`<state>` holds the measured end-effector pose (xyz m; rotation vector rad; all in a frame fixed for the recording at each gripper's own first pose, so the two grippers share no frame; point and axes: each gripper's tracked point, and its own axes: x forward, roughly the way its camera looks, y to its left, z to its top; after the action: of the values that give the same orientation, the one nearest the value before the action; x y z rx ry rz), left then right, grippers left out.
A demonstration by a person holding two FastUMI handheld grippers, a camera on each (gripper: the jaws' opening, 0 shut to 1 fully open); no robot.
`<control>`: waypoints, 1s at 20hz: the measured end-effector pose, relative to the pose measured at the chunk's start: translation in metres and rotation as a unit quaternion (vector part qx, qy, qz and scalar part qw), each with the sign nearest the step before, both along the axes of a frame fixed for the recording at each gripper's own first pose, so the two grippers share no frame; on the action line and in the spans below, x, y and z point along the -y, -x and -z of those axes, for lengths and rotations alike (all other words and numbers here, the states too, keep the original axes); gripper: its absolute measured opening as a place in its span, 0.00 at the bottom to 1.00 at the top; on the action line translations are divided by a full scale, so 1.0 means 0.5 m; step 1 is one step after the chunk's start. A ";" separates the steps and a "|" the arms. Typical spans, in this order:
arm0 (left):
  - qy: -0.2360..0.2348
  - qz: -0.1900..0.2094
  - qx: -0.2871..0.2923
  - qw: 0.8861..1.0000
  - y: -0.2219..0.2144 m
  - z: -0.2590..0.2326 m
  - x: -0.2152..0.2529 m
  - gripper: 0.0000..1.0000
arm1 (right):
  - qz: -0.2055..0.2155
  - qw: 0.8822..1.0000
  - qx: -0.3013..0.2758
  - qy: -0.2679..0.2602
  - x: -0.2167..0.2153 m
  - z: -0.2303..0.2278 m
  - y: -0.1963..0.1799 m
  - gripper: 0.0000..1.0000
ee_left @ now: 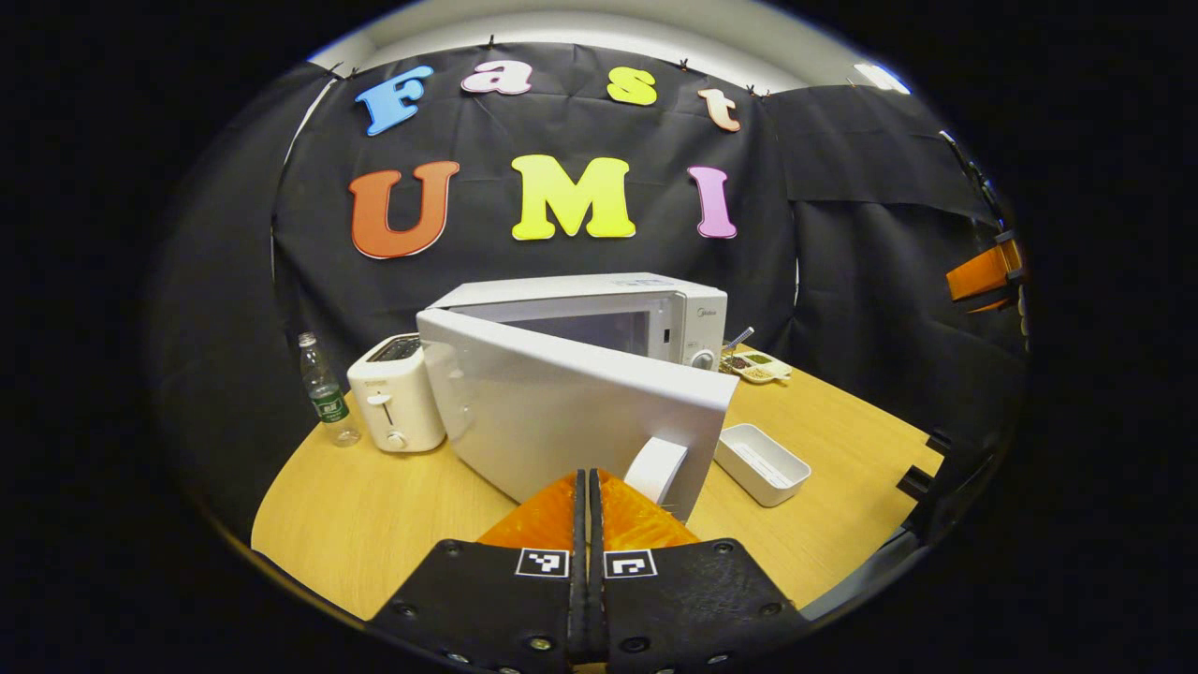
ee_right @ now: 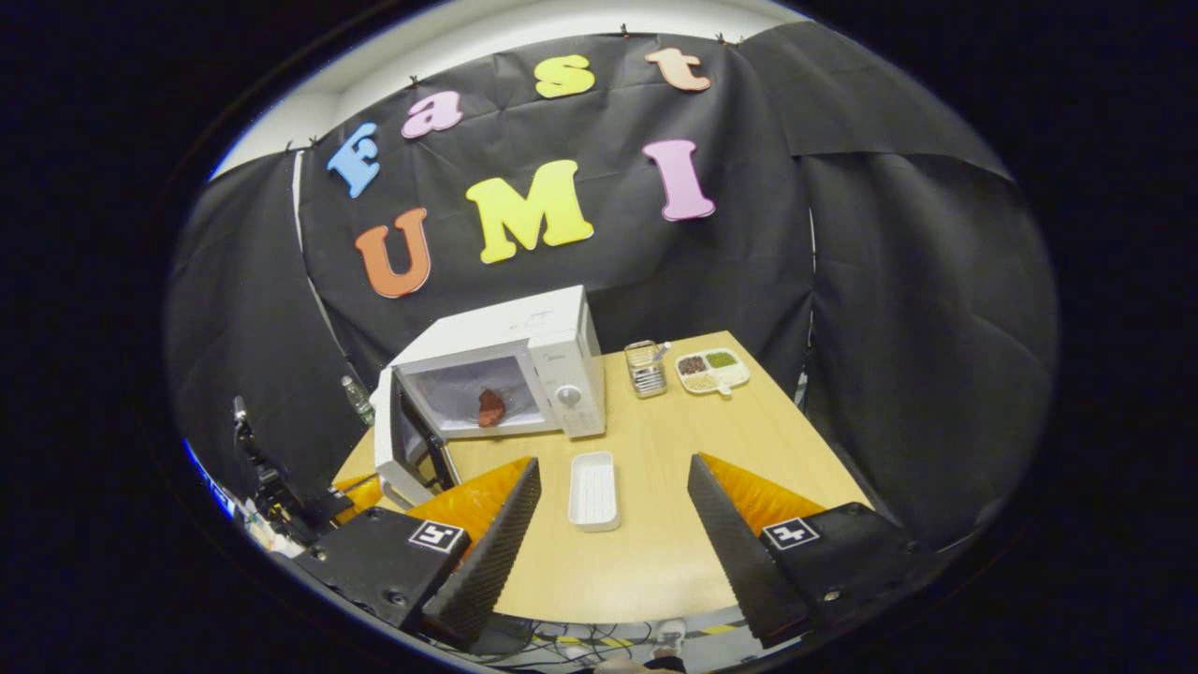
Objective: Open the microwave oven with the left hand, put the food in, and close the microwave oven.
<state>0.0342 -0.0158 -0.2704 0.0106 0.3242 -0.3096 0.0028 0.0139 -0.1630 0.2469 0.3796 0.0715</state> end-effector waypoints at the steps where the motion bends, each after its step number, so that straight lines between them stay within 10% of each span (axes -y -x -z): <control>1: -0.002 0.001 0.000 1.000 -0.015 0.000 0.022 0.00 | -0.003 1.000 -0.001 0.001 0.016 0.001 -0.011 1.00; 20: -0.008 -0.010 0.005 1.000 -0.327 0.003 0.231 0.00 | -0.042 0.999 -0.007 -0.007 0.150 -0.005 -0.241 1.00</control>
<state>0.1977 -0.1311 -0.2719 0.0249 0.3169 -0.2867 0.1230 -0.0611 -0.1604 0.2458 0.4039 0.1547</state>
